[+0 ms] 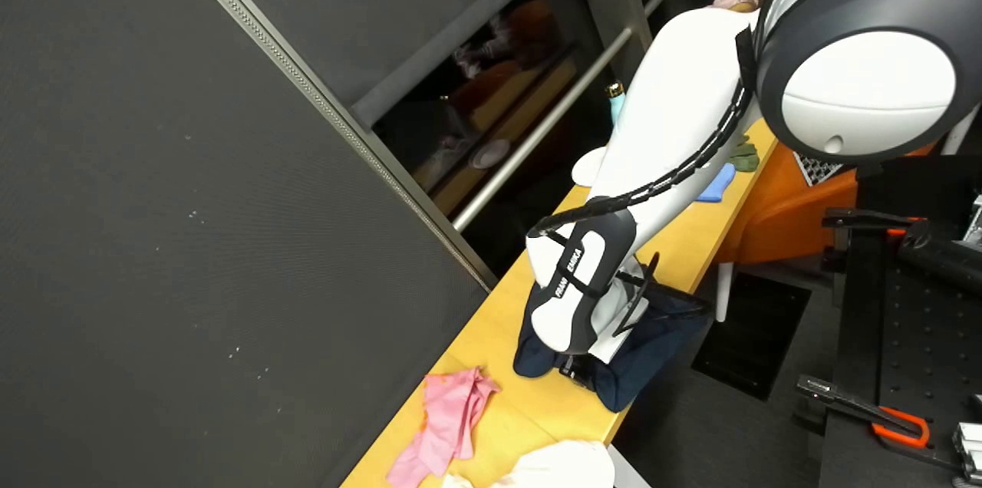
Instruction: Fold the cloth
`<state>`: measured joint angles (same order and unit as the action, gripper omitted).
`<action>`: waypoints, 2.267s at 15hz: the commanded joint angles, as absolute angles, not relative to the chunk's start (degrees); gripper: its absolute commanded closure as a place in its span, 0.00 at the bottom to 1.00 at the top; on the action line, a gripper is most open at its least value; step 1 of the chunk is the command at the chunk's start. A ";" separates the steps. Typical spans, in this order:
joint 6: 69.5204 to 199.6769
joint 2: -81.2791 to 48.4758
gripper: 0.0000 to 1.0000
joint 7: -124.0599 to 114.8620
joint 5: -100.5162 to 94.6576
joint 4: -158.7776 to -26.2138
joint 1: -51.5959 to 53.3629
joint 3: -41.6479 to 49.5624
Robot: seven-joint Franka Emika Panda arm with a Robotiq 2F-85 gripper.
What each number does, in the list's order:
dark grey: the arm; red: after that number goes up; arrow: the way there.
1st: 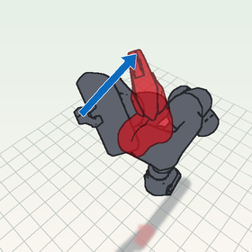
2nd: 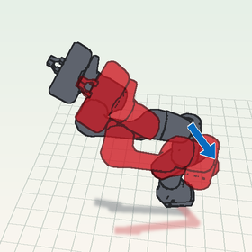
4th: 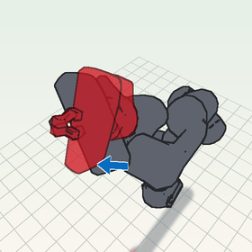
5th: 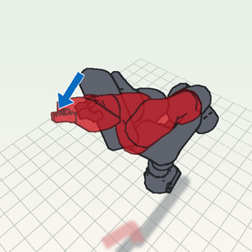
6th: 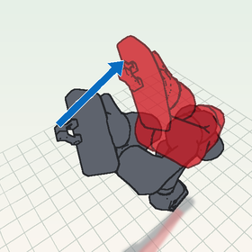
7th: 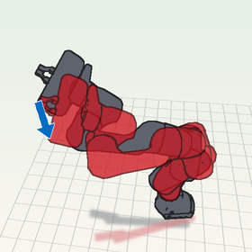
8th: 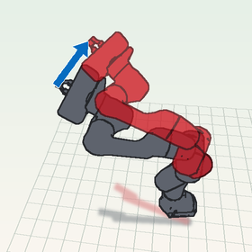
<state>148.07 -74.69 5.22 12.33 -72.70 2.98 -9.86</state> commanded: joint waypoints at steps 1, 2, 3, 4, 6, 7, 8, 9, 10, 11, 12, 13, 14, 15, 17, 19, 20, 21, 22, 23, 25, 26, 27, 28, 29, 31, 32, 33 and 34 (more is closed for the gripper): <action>144.21 -77.09 0.95 3.13 10.33 -65.53 4.52 -9.62; 143.21 -77.70 0.99 2.61 10.06 -63.12 5.04 -9.46; 141.76 -78.09 1.00 2.37 9.83 -60.95 5.28 -9.51; 140.74 -78.18 1.00 1.98 9.63 -59.07 5.67 -9.49; 138.94 -77.99 0.98 1.82 8.97 -55.40 5.65 -9.01; 138.50 -78.12 0.98 1.66 8.70 -53.60 5.55 -8.53; 137.78 -77.85 0.98 1.33 8.38 -52.12 5.26 -7.78; 137.15 -77.35 0.98 1.04 7.96 -51.04 4.69 -6.82; 136.69 -77.29 0.98 0.72 7.48 -49.86 4.26 -5.91; 136.34 -77.10 0.98 0.68 7.01 -49.66 3.42 -4.86; 135.78 -77.03 0.98 0.53 6.49 -49.52 2.55 -3.78; 135.56 -76.44 0.98 0.57 6.60 -50.68 1.82 -1.94; 135.18 -76.52 0.98 0.29 6.43 -51.04 1.07 -0.51; 135.15 -76.15 0.98 -0.25 6.27 -52.62 0.37 1.27; 135.30 -75.78 0.98 -1.29 5.75 -55.43 -0.83 4.54; 135.88 -75.12 0.98 -3.96 4.90 -59.24 -1.14 8.53; 135.87 -75.24 0.98 -5.45 4.31 -60.34 -1.01 10.41; 135.85 -75.46 0.98 -6.49 4.27 -61.24 -0.88 11.62; 135.43 -75.75 0.68 -6.98 4.50 -61.62 -0.91 12.41; 135.59 -76.01 0.66 -7.31 4.87 -62.14 -1.07 12.97; 135.32 -75.50 0.53 -8.17 5.41 -63.03 -1.13 13.52; 135.19 -74.44 0.46 -9.12 5.73 -64.17 -0.92 13.60; 135.16 -73.20 0.38 -10.14 5.96 -65.53 -0.60 13.70; 135.82 -71.04 0.32 -11.40 6.23 -68.08 -0.02 13.74; 135.95 -69.11 0.25 -12.35 6.53 -70.31 0.30 13.50; 135.71 -63.41 0.10 -14.63 7.32 -76.91 1.42 13.24; 135.12 -61.01 0.02 -15.83 7.65 -79.22 1.79 13.30; 134.53 -58.71 0.00 -16.88 7.72 -81.86 2.38 13.29; 132.88 -56.38 0.00 -18.63 5.83 -84.25 1.74 11.71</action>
